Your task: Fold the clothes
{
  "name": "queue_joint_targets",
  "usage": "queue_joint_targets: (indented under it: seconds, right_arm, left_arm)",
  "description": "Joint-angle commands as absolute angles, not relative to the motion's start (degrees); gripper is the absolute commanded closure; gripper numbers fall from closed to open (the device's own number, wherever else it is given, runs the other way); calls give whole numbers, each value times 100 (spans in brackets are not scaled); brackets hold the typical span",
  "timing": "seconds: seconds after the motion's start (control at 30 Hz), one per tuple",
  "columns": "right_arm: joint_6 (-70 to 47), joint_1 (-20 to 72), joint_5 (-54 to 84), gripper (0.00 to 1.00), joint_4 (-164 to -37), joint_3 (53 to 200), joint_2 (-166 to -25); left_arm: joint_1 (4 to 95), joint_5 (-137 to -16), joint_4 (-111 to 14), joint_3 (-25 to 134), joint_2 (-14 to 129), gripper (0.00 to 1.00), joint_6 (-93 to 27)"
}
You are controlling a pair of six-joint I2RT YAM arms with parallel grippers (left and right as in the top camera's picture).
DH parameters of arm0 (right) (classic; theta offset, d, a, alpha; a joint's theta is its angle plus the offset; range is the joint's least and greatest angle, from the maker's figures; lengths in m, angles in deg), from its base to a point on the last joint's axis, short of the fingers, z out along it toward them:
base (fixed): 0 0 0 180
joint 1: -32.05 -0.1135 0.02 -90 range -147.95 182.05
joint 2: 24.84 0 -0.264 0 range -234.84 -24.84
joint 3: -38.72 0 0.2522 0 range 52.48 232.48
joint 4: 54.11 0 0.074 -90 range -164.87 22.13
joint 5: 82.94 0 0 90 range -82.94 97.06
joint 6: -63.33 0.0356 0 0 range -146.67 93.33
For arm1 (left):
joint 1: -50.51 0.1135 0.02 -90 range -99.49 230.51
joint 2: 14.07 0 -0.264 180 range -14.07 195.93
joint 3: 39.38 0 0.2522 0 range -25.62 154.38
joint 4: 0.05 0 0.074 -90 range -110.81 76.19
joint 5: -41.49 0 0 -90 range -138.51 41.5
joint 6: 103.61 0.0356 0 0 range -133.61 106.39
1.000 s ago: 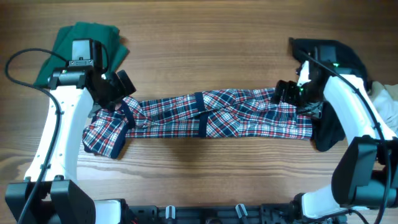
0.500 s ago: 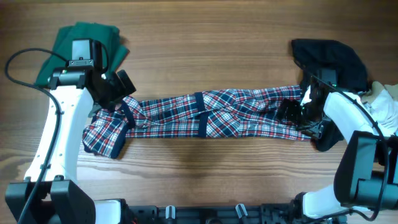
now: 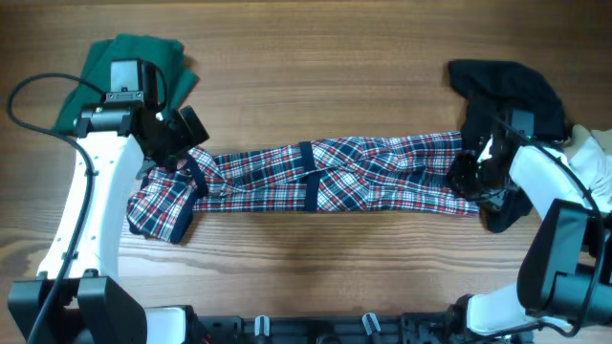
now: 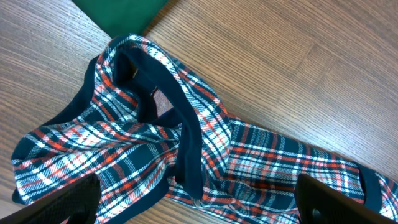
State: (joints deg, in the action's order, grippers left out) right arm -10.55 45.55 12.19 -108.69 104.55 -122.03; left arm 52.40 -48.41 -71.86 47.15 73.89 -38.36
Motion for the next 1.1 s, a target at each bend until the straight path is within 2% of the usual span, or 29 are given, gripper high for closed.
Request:
queue_joint_targets:
  seconds: [0.0,0.07,0.1,0.13,0.2,0.5,0.57,0.7,0.73,0.77,0.8,0.93,1.07]
  right_arm:
    - [-1199,4535,1778,33,-10803,10134,-12290]
    - [-1332,4535,2047,40,-10751,10031,-12288]
    - [-1477,4535,2307,48,-10720,10009,-12288]
    - [-1616,4535,2694,68,-10630,10009,-12288]
    - [-1614,4535,2860,94,-10521,10014,-12288]
    - [-1868,4535,3654,96,-10869,10586,-11803]
    - [-1898,4535,3687,89,-10888,10586,-11738]
    - [-1907,4509,3759,94,-10897,10584,-11740]
    - [-1903,4498,3667,77,-10908,10584,-11740]
    - [-1892,4498,3405,45,-10950,10584,-11740]
    - [-1796,4498,3169,31,-10976,10584,-11740]
    - [-974,4498,1542,24,-11048,10584,-11740]
    - [-539,4570,1278,18,-10770,10591,-11672]
  left_arm:
    - [5262,-4847,-7170,4746,7392,0,-3805]
    - [5262,-4847,-7170,4746,7396,0,-3805]
    - [5262,-4847,-7168,4746,7400,0,-3805]
    - [5260,-4847,-7168,4746,7402,0,-3805]
    - [5262,-4847,-7168,4746,7402,0,-3805]
    - [5262,-4847,-7129,4746,7407,0,-3805]
    - [5262,-4847,-7107,4746,7407,0,-3808]
    - [5260,-4847,-7111,4746,7407,0,-3808]
    - [5262,-4847,-7111,4746,7407,0,-3808]
    - [5260,-4847,-7118,4746,7407,0,-3808]
    - [5262,-4847,-7129,4746,7407,0,-3805]
    - [5260,-4847,-7148,4746,7411,0,-3808]
    - [5262,-4847,-7148,4746,7411,0,-3805]
